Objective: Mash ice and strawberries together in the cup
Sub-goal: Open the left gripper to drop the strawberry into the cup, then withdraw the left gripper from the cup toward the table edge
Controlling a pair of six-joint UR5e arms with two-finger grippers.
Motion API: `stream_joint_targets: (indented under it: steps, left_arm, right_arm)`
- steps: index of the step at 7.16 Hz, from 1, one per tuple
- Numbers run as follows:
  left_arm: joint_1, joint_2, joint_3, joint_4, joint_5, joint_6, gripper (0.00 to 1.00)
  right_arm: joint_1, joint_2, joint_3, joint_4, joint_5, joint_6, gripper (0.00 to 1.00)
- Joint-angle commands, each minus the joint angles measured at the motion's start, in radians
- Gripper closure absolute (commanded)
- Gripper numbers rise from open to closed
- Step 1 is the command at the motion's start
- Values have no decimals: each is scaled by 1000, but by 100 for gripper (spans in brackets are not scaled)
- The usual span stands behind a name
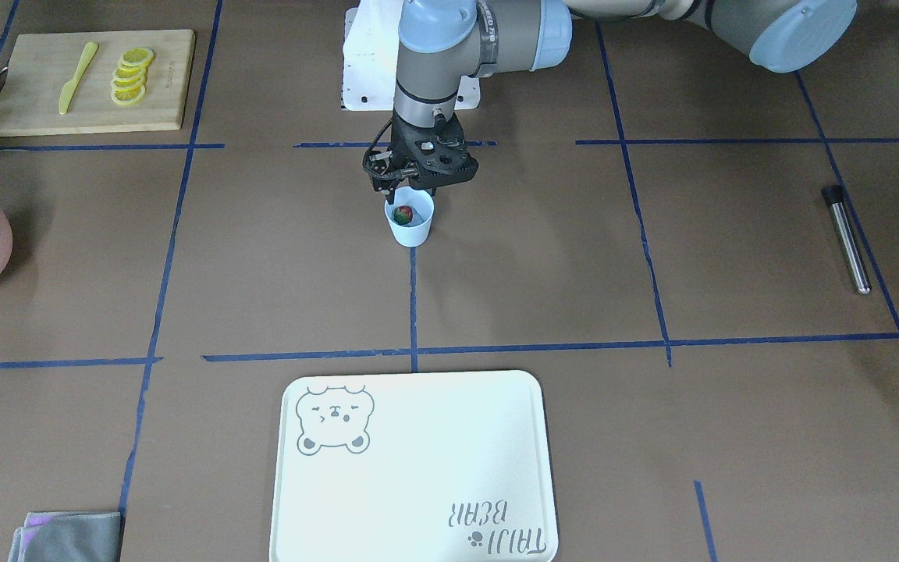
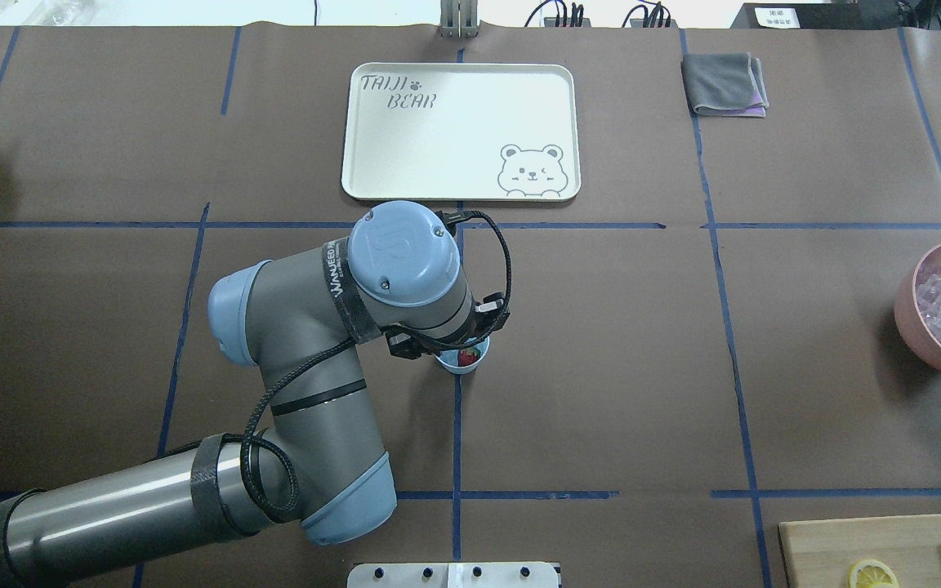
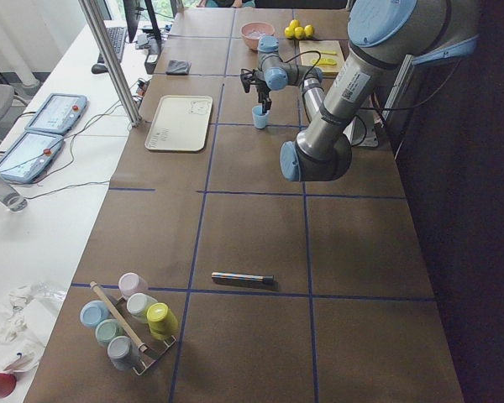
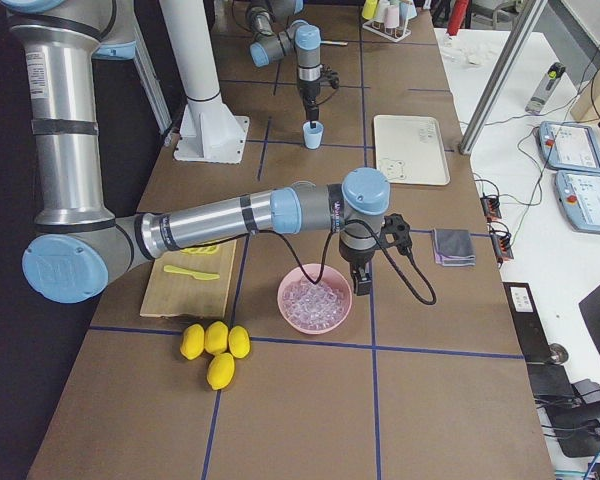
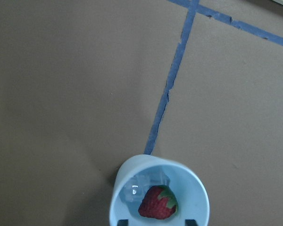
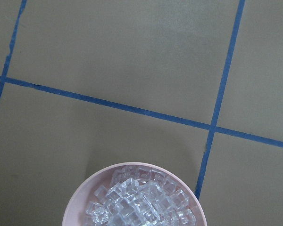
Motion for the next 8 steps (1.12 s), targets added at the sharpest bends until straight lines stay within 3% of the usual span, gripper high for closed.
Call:
stream_joint_targets:
  steps: [1,4,6,8]
  left_arm:
    - [-40,8,-26,12,1,9,0]
    - [-115,194,-191,48,-8,236,0]
    - [-211,306,-302,116,-121,442,0]
    - [-312,463,-371,106,-195,624,0]
  right_arm:
    - [0,4,-2,1,0,-6,1]
    - [2,6,-14,0,-4,-9,1]
    - [9,6,-18,-2,0,3,1]
    - [24,1,-32,-2,3,1,1]
